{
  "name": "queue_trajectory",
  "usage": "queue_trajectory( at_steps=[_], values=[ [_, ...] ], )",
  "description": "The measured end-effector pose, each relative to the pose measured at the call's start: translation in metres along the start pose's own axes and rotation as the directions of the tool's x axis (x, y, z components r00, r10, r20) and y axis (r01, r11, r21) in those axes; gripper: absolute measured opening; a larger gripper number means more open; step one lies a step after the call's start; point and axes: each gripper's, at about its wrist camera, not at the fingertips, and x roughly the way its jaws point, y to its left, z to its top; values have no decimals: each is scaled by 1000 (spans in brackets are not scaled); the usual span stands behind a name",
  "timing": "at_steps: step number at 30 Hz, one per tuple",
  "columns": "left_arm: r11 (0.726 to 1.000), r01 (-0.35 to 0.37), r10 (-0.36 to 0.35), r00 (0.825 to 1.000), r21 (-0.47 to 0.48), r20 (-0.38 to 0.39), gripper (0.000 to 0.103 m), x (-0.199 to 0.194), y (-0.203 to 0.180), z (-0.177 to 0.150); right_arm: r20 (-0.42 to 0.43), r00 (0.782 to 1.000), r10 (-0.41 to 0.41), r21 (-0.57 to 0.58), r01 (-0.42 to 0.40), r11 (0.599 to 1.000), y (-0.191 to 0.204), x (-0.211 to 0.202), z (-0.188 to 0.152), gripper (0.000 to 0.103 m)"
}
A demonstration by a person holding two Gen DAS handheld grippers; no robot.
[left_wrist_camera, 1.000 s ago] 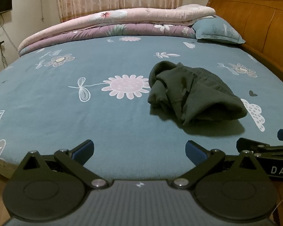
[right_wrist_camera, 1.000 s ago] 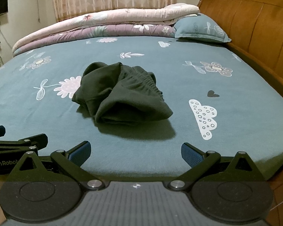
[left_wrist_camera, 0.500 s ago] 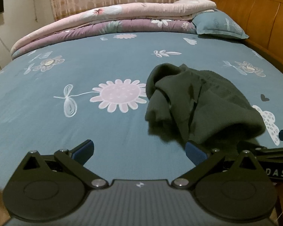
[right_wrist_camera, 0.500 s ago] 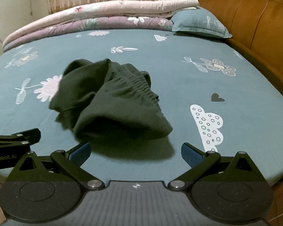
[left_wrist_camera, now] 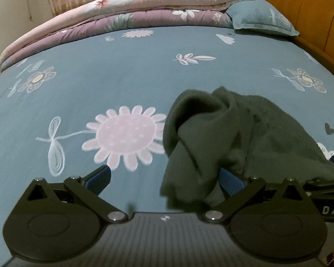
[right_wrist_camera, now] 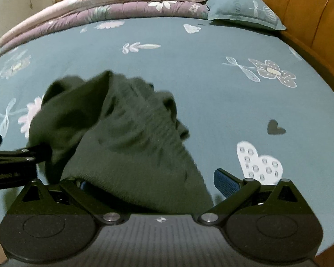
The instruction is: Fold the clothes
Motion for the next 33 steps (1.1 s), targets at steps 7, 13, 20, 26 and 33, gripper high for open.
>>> queue_trajectory(
  at_steps=[7,13,20,26,33],
  values=[
    [999,31,-30,999,37,-31,103,29,-10,28,-21,1000,8,19,-8,1000,-10,16,22,103],
    [992,52,-46,997,111,-57,103,48,-22,31,-35,999,25,-9,-25,1000,-12,27,35,103],
    [984,109,-96,990,142,-101,103,61,-19,35,-43,996,73,-85,-76,993,-9,42,46,103],
    [971,176,-167,983,160,-70,103,63,-10,23,-61,988,142,-159,-150,976,-12,48,42,103],
    [966,238,-226,967,100,-115,103,72,-1,20,-115,970,214,-103,-226,969,-24,58,40,103]
  ],
)
